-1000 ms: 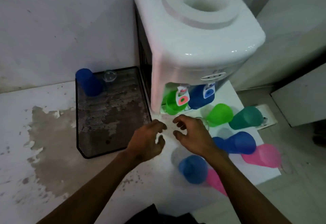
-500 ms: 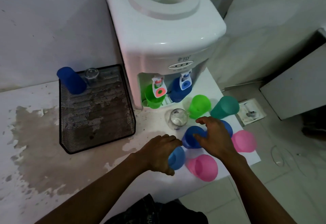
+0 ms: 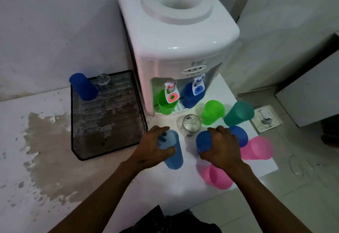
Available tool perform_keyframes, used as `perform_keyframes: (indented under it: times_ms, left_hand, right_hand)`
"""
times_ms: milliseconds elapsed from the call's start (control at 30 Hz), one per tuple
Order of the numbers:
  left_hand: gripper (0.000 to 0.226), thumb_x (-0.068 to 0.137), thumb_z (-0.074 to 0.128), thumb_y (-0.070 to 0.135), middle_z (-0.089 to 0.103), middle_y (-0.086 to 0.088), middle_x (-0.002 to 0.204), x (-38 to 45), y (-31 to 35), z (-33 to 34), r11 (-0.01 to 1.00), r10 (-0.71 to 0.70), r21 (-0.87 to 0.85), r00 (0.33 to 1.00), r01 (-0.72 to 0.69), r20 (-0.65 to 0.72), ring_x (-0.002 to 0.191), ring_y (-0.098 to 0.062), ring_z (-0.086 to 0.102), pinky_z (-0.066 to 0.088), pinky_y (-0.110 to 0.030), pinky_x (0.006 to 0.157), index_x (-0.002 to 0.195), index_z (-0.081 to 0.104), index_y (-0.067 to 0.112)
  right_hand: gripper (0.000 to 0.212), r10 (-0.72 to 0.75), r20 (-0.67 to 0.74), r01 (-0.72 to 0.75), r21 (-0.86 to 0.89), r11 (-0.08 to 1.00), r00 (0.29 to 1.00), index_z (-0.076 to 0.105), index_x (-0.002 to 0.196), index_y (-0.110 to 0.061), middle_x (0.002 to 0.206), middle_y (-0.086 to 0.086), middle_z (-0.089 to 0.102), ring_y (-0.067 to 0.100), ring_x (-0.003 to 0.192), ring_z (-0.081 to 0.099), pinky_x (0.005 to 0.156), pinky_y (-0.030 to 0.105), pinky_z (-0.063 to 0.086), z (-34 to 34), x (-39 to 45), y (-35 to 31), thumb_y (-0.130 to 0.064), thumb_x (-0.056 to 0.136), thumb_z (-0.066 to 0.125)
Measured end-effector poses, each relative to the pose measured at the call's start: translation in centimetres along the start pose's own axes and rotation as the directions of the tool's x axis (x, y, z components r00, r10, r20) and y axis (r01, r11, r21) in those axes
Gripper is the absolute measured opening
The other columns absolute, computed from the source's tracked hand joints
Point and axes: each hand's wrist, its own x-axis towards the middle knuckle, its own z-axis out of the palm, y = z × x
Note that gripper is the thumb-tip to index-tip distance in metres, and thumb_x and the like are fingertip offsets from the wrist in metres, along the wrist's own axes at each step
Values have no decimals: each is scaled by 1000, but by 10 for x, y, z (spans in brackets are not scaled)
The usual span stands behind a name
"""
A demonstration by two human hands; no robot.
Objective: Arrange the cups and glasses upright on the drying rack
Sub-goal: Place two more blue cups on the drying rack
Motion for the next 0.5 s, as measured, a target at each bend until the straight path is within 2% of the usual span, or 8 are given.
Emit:
perform_keyframes:
  times_ms: [67, 133, 200, 300, 367, 433, 500]
  left_hand:
    - [69, 67, 70, 40, 54, 0, 112, 0, -2, -8, 997, -44, -67, 997, 40, -63, 98, -11, 57, 40, -8, 77, 130, 56, 17]
    - [65, 68, 66, 38, 51, -3, 112, -2, -6, -20, 983, -120, -155, 985, 100, -124, 102, -14, 52, 39, -16, 81, 130, 58, 19]
    - [59, 69, 65, 37, 54, -5, 114, -2, -10, -28, 935, -207, -321, 967, 150, -150, 104, -16, 54, 43, -23, 84, 125, 62, 20]
    - [24, 80, 71, 26, 67, -3, 103, -4, -17, -52, 801, -348, -578, 907, 157, -236, 94, -13, 61, 52, -18, 74, 103, 71, 19]
    - [13, 82, 71, 22, 69, -1, 94, 0, -24, -67, 698, -467, -698, 841, 161, -273, 92, -17, 62, 55, -28, 74, 94, 70, 16]
    - [35, 74, 77, 32, 71, -4, 99, 4, -34, -85, 506, -600, -849, 770, 155, -217, 98, -24, 65, 55, -45, 85, 100, 69, 12]
    - [69, 56, 85, 47, 71, -10, 109, 8, -43, -104, 281, -673, -952, 733, 124, -104, 102, -30, 67, 53, -53, 91, 111, 67, 8]
  right_hand:
    - [63, -3, -25, 7, 164, 986, 1000, 62, 103, -17, 93, 4, 57, 26, 87, 54, 64, 29, 38, -5, -4, -8, -45, 47, 71]
    - [60, -19, -51, 34, 305, 952, 999, 60, 101, -17, 93, 2, 54, 20, 80, 49, 57, 22, 33, -13, -6, -27, -40, 47, 74]
    - [68, -15, -56, 37, 406, 913, 998, 58, 114, -16, 101, 1, 47, 17, 80, 47, 64, 19, 36, -21, -9, -44, -30, 51, 81]
    - [83, -64, -96, 104, 500, 860, 993, 55, 126, -14, 107, -2, 42, 17, 90, 52, 80, 22, 39, -27, -6, -82, -28, 49, 82]
    - [87, -79, -101, 122, 559, 820, 992, 53, 129, -14, 109, -2, 45, 15, 95, 51, 81, 22, 38, -26, -1, -105, -31, 47, 78]
    - [88, -83, -115, 138, 628, 766, 990, 51, 130, -17, 111, -2, 51, 14, 98, 53, 79, 17, 38, -23, 7, -132, -31, 48, 76]
    - [89, -63, -133, 139, 703, 697, 989, 49, 130, -18, 113, -3, 56, 12, 99, 55, 74, 6, 37, -21, 15, -157, -33, 46, 76]
